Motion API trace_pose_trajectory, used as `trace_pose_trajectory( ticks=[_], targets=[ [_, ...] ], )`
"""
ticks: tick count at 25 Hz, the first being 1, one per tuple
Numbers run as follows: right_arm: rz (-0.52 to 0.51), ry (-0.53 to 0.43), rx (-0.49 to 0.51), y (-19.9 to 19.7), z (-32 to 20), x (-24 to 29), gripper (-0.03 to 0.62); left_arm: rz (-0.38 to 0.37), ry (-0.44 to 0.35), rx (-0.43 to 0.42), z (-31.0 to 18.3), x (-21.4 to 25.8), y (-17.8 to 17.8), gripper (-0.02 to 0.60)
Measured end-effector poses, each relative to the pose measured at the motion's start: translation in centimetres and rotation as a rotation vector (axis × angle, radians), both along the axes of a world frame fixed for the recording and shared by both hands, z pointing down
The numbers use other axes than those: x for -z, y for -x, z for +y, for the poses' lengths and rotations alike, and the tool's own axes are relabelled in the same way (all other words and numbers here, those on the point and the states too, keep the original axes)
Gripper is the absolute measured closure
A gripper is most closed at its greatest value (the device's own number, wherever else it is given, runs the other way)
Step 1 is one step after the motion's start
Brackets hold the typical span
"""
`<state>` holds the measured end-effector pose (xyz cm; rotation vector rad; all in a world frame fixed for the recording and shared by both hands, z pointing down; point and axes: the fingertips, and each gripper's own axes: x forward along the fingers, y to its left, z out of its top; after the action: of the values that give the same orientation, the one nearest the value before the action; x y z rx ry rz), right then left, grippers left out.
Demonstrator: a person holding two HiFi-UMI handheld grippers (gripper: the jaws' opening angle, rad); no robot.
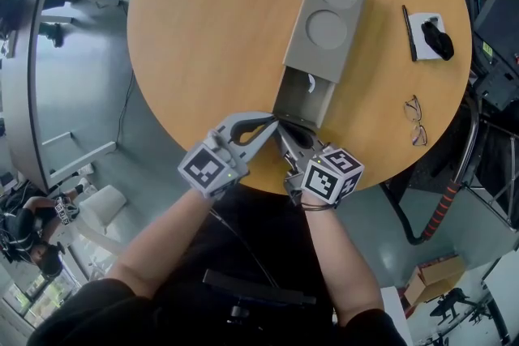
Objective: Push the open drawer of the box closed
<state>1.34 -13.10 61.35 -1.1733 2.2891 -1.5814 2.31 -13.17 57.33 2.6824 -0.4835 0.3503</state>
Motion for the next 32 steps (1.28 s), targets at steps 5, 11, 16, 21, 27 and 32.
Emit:
trace_pose_trajectory(
  ticks=[5, 11, 16, 21, 27, 32],
  targets=[
    [0.005, 0.002, -0.007, -0.7, -1.5, -0.1, 0.588, -0.005, 0.020, -0.002, -1.4, -0.1, -0.4, 0.549],
    [0.010, 0.012, -0.019, -1.4, -3.3, -0.2, 0.586, -0.011, 0.024, -0.014, -3.3, -0.5, -0.7, 0.549],
    [0.015, 0.011, -0.034, -2.2, -4.7, -0.2, 0.586, -0.019, 0.030, -0.029, -4.6, -0.9, -1.2, 0.549],
    [0.018, 0.010, -0.048, -2.7, -6.1, -0.3, 0.588, -0.026, 0.048, -0.029, -5.7, -1.4, -1.3, 0.549],
    [0.024, 0.001, -0.067, -3.5, -7.8, -0.3, 0.588, -0.044, 0.057, -0.039, -6.8, -2.0, -1.3, 0.549],
    [0.032, -0.009, -0.075, -4.1, -9.0, -0.4, 0.588, -0.056, 0.056, -0.038, -7.9, -2.3, -1.7, 0.549]
  ],
)
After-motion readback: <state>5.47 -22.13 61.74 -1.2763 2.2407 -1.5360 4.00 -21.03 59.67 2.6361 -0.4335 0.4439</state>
